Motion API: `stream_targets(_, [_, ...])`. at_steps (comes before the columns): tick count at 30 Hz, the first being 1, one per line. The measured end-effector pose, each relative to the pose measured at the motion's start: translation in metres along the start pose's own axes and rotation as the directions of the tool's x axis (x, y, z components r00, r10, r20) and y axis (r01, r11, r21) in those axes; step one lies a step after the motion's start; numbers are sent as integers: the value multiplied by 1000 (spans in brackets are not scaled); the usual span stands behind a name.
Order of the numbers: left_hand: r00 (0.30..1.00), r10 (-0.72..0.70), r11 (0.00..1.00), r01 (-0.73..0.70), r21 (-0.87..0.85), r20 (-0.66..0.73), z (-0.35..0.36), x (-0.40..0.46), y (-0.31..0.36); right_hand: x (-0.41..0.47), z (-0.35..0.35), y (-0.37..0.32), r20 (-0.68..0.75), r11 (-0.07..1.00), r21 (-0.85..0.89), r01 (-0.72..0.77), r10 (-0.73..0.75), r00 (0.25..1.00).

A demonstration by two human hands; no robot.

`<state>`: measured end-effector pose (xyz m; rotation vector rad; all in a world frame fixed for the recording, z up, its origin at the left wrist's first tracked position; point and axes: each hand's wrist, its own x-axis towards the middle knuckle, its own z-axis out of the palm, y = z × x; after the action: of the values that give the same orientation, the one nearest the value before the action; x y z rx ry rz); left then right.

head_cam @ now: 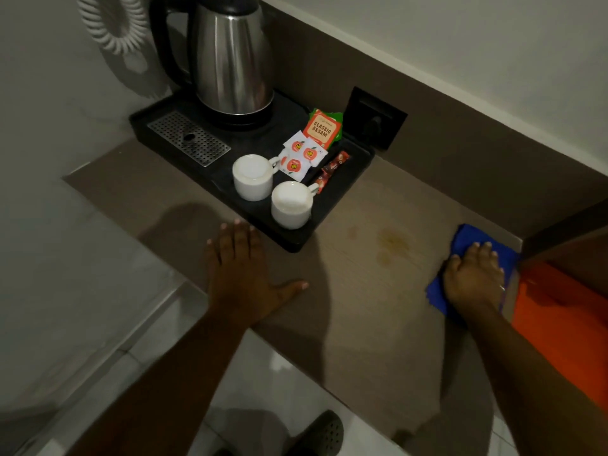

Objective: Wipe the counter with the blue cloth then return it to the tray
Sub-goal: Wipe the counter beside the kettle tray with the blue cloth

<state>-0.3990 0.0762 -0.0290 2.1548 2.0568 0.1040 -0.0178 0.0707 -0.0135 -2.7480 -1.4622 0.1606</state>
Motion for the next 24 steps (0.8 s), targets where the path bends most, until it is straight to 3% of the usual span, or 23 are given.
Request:
stream_targets(2, [1000,4,1000,-4,-4,-4,0,1,0,0,-2,-41,-8,998,14,57,-57,998])
stream_targets(6, [1000,4,1000,-4,-1,1,0,0,1,-37,3,-102,-4,940,72,333,-334,943])
stream_targets(10, [1000,11,1000,-10,-18,24,-2,2,-2,-62,4,-53,54,837,52,545,-547,835])
stream_targets(13, [999,18,1000,-17,-26,27,-1,2,-2,-47,-2,3,59,905,50,423,-426,903])
stream_targets(16, [1000,18,999,-17,-37,8,2,2,-2,-19,-6,16,30,967,39,251,-252,967])
stream_targets(21, [999,20,999,-21,-41,-26,7,2,-3,30,-12,-52,20,1000,20,3,-4,1000])
stream_targets(24, [999,21,999,-22,-32,-43,9,1,-3,35,-7,-110,24,998,47,40,-41,999])
